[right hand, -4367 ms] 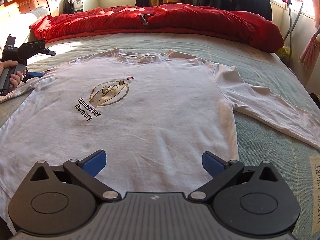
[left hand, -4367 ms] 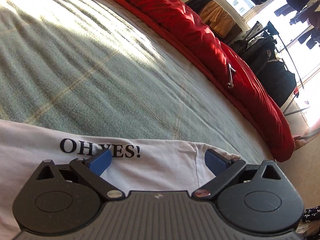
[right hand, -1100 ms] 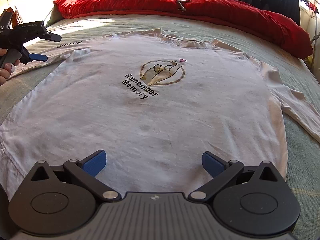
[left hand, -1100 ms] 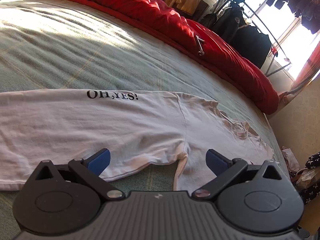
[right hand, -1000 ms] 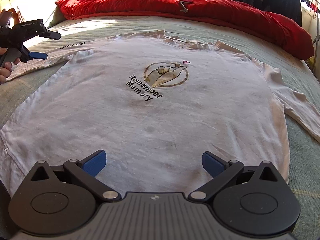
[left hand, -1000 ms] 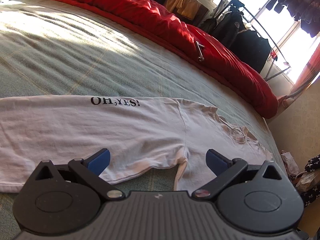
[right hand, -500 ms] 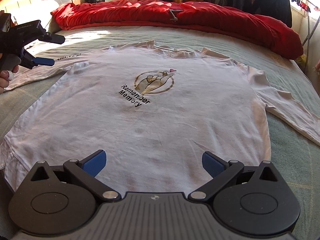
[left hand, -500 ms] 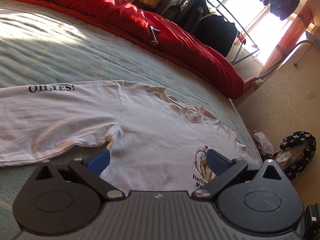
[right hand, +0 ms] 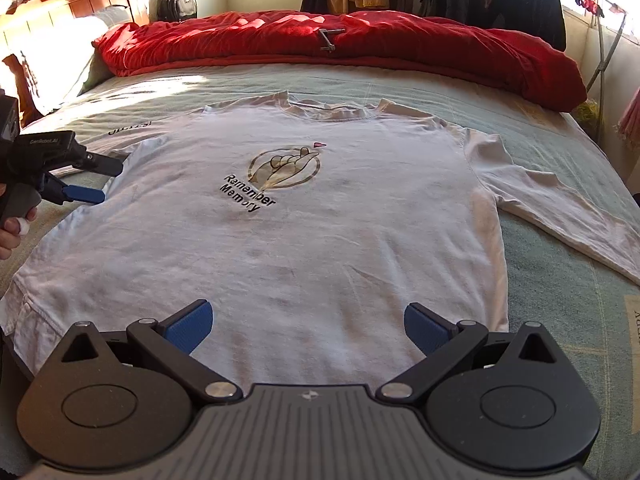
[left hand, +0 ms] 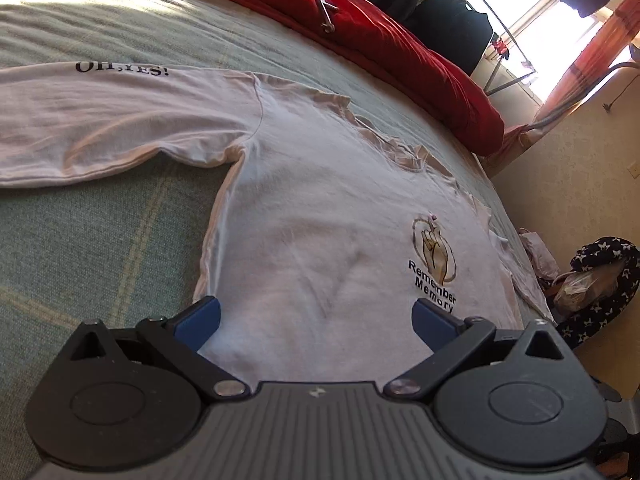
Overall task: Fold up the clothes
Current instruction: 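Move the open left gripper back over the shirt hem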
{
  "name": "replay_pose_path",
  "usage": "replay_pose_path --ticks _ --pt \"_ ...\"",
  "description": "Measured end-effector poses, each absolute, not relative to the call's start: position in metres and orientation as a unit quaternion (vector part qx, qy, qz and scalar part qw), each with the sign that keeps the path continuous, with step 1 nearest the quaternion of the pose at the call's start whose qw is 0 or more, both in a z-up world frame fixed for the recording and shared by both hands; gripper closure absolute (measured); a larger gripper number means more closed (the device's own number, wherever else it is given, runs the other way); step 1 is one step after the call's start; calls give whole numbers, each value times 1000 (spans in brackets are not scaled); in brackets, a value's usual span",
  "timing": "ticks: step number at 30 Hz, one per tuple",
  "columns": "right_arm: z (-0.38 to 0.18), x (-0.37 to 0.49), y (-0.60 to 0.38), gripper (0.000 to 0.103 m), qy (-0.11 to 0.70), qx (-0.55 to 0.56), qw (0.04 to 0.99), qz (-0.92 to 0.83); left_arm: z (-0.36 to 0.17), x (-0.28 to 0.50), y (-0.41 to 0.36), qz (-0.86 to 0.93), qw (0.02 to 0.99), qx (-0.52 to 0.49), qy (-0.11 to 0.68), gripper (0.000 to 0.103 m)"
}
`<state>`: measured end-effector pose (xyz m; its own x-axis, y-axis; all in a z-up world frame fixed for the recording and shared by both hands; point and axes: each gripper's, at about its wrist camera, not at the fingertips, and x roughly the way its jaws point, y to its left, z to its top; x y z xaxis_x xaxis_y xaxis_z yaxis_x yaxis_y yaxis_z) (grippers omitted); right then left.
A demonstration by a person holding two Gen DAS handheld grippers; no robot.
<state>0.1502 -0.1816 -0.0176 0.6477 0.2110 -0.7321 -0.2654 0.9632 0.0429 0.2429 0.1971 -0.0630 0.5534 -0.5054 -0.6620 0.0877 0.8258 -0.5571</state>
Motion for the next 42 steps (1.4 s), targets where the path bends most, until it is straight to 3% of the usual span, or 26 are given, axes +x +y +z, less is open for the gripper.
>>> replay_pose_path --ticks 11,19,26,33,42 --pt "-19 149 -193 0 386 -58 906 166 -50 158 169 -179 869 -159 433 2" --pt "-60 167 -221 0 457 -17 866 202 -62 130 153 -170 892 -105 405 1" --pt "-65 158 -221 0 437 -29 874 212 -65 127 151 -180 895 -82 401 1" --pt "-70 140 -218 0 394 -63 894 202 -67 103 121 -144 911 37 385 1" --pt "-74 117 -224 0 361 -41 916 167 -64 69 107 -114 917 56 378 1"
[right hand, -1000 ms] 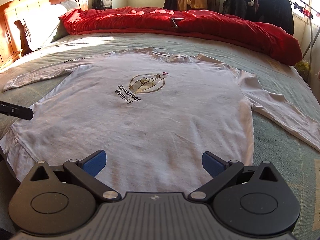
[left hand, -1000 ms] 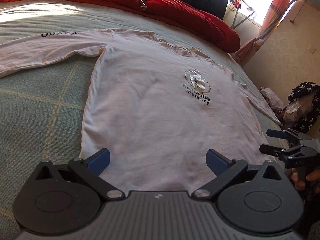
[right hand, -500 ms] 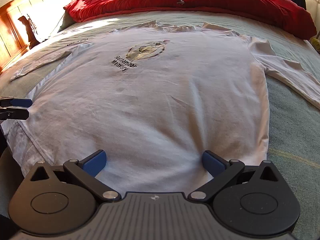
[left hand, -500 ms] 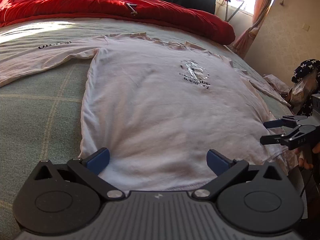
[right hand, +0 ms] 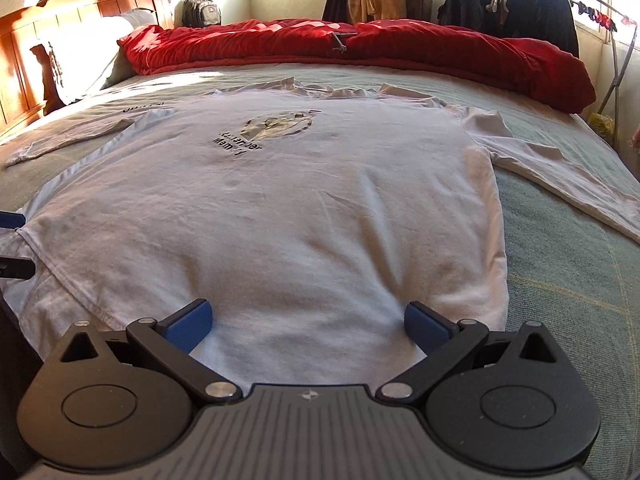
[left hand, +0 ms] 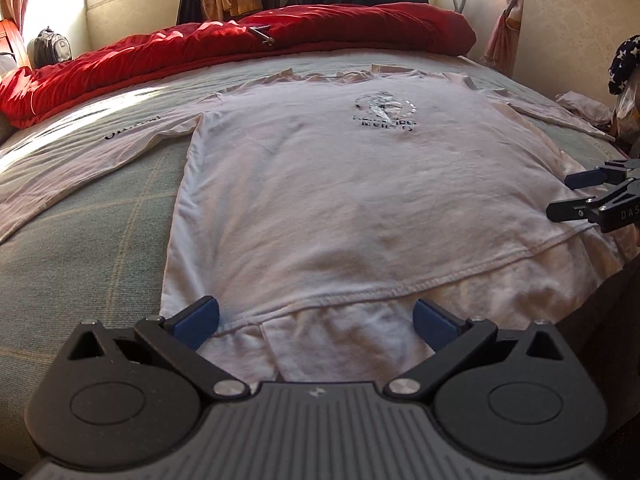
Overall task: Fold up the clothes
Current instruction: 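Move the open left gripper back over the shirt hem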
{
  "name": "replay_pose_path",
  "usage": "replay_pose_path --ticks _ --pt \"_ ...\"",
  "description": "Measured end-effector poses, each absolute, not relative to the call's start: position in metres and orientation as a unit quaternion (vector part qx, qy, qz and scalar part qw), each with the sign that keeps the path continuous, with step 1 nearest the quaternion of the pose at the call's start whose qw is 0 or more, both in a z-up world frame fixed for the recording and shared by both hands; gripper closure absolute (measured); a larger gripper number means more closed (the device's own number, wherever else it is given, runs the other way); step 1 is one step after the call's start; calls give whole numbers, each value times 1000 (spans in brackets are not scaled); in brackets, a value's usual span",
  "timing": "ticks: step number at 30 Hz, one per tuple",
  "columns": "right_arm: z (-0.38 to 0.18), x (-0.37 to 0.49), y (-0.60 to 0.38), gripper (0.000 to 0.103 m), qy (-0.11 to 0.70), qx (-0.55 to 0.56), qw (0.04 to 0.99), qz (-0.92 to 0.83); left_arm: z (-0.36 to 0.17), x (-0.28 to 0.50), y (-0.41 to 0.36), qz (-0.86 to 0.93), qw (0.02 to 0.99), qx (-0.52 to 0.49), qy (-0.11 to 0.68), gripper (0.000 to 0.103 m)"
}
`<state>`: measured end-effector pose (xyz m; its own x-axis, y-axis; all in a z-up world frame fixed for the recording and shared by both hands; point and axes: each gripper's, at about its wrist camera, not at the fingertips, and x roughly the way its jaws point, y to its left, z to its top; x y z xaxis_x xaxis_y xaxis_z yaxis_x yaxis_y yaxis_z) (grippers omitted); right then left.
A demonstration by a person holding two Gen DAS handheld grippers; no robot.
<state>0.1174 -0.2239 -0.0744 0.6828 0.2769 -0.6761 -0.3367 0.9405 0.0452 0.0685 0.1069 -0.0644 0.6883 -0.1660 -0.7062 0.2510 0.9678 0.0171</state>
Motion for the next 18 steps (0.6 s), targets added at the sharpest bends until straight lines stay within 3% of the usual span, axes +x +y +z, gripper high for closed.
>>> replay_pose_path --ticks 18 --pt "-75 123 -212 0 385 -48 911 139 -52 57 105 -129 917 37 375 1"
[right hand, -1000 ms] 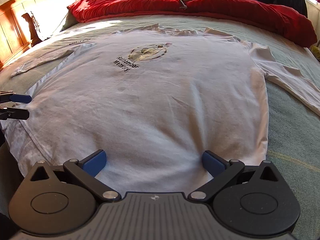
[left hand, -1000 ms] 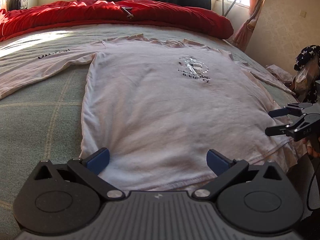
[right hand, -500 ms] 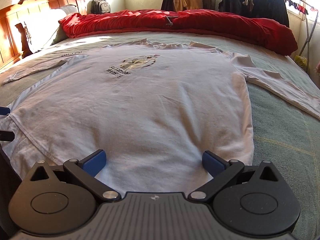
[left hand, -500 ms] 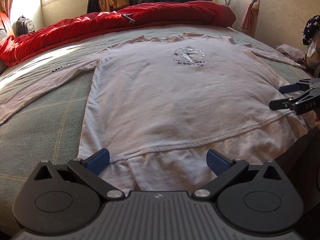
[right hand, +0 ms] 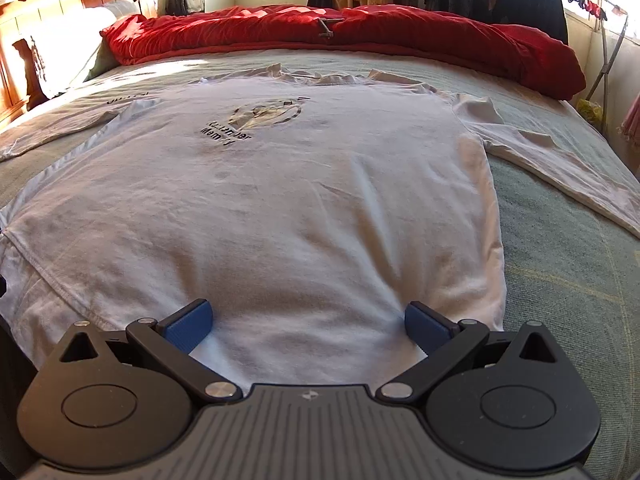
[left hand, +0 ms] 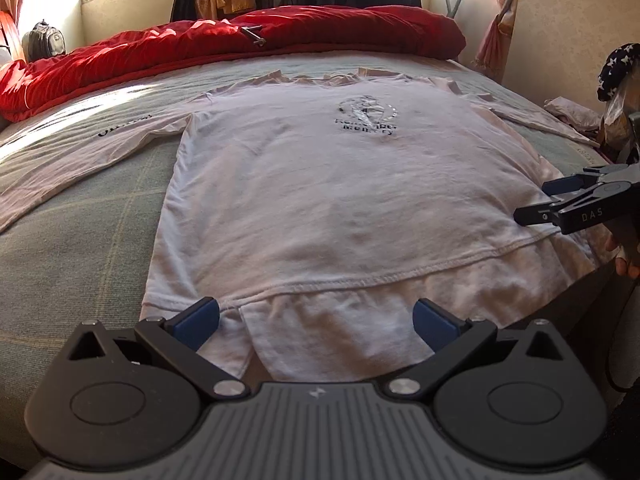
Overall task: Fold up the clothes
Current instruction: 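Move the open left gripper back over the shirt hem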
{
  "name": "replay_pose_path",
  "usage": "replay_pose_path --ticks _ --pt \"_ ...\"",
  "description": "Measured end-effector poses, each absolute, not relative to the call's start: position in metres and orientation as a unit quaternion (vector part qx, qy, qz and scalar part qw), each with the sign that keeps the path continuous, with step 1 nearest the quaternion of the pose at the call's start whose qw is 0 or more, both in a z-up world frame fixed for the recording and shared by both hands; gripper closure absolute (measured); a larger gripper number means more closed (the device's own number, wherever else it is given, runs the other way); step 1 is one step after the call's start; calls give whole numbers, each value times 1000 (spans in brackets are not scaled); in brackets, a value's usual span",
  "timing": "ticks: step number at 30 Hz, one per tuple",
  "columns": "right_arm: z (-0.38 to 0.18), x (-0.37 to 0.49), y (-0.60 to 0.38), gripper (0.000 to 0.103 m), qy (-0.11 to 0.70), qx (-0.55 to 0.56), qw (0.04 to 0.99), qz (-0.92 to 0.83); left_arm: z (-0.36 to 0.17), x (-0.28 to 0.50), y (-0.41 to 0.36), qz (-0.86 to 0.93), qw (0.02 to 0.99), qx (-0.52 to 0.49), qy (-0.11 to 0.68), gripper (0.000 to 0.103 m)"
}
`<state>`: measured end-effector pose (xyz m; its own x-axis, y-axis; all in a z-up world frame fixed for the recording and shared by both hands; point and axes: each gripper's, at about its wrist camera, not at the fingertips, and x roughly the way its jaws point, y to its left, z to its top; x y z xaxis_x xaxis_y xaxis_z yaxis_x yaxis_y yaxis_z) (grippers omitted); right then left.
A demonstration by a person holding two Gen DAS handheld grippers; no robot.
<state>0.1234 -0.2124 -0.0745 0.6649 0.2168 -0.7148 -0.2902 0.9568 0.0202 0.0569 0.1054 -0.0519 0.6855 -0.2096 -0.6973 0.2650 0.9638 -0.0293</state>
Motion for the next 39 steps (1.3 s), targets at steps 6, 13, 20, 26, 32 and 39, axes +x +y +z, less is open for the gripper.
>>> replay_pose_path --ticks 6,13,20,26,32,39 --pt "-75 121 -213 0 383 -45 913 133 -44 76 101 -135 925 7 356 1" --pt "-73 123 -212 0 394 -43 909 127 -64 82 86 -128 914 29 383 1" --pt "-72 125 -211 0 403 -43 906 124 -63 81 97 -124 914 7 387 1" --pt "-72 126 -210 0 406 -43 905 120 -63 83 97 -121 914 6 387 1" --pt "-71 126 -209 0 408 -45 904 118 -59 83 103 -132 914 -9 383 1" --pt "-53 133 -201 0 422 -45 899 109 -31 84 114 -135 928 -23 345 1"
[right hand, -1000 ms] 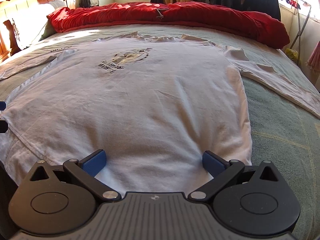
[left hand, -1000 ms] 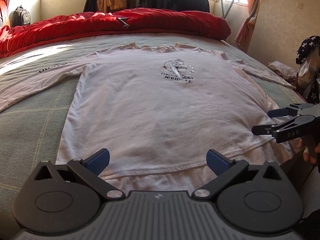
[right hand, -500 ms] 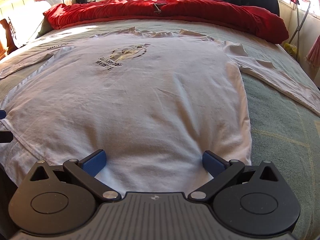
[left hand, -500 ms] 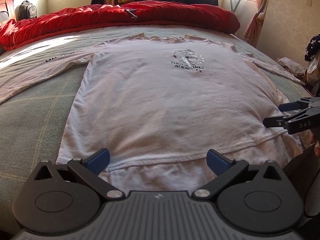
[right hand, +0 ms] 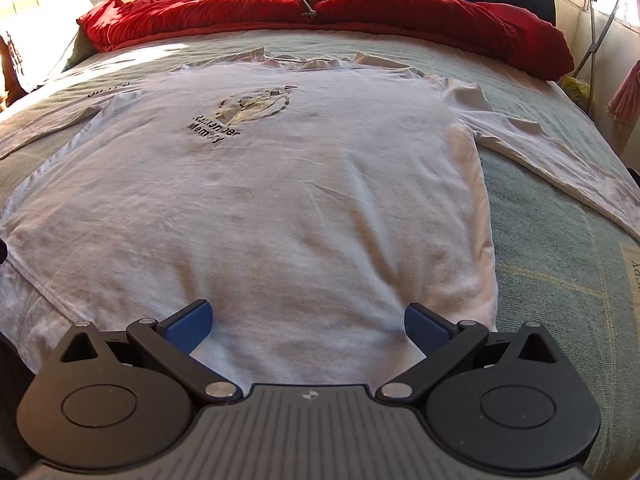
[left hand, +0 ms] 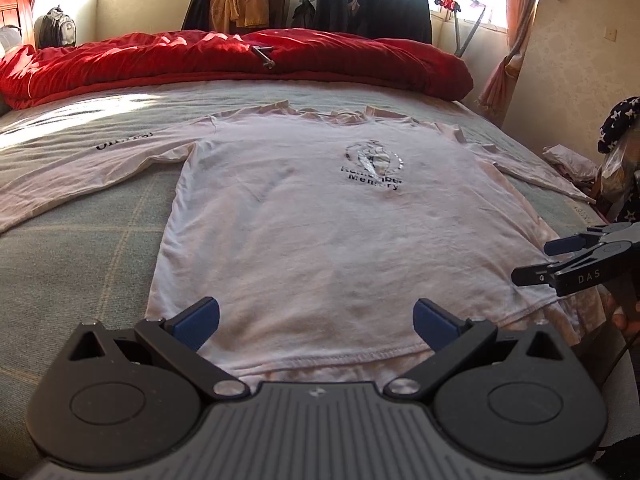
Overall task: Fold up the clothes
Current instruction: 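Move the open left gripper back over the shirt hem, then lower the open left gripper onto the 'OH,YES!' sleeve cuff, then close the left gripper on the sleeve cuff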
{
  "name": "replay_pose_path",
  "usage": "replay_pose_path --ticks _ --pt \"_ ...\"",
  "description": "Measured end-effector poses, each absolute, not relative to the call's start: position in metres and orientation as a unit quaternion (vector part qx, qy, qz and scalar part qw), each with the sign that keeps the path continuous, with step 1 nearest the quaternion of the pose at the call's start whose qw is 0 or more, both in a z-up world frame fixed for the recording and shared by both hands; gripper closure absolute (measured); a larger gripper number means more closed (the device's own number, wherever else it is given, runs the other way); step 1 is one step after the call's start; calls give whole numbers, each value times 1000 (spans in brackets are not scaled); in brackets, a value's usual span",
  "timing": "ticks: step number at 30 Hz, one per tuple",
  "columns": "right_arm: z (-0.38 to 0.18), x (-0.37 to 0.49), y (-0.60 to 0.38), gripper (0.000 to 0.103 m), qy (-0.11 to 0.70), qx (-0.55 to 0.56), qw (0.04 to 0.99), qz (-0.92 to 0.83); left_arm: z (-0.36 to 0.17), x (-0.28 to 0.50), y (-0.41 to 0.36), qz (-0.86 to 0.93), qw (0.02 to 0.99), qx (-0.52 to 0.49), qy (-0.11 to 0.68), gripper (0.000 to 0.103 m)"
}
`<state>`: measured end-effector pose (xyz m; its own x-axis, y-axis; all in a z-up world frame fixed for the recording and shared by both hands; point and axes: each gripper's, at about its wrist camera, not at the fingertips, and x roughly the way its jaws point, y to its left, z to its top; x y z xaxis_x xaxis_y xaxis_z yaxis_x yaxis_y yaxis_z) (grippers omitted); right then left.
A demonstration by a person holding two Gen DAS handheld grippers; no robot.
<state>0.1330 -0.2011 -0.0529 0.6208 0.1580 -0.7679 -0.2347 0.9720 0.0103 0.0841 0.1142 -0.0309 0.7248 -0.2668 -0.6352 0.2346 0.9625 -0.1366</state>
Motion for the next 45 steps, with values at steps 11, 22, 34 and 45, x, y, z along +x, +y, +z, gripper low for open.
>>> replay_pose_path --ticks 11,22,34,45 --pt "-7 147 -142 0 381 25 892 242 12 101 217 -60 942 -169 282 1" --pt "-46 158 -109 0 442 36 858 258 -29 116 395 73 865 -444 222 3" --pt "-53 171 -102 0 443 16 861 250 -104 147 448 188 782 -563 190 59" --pt "-56 172 -95 0 435 -18 866 245 -116 165 455 205 784 -565 155 61"
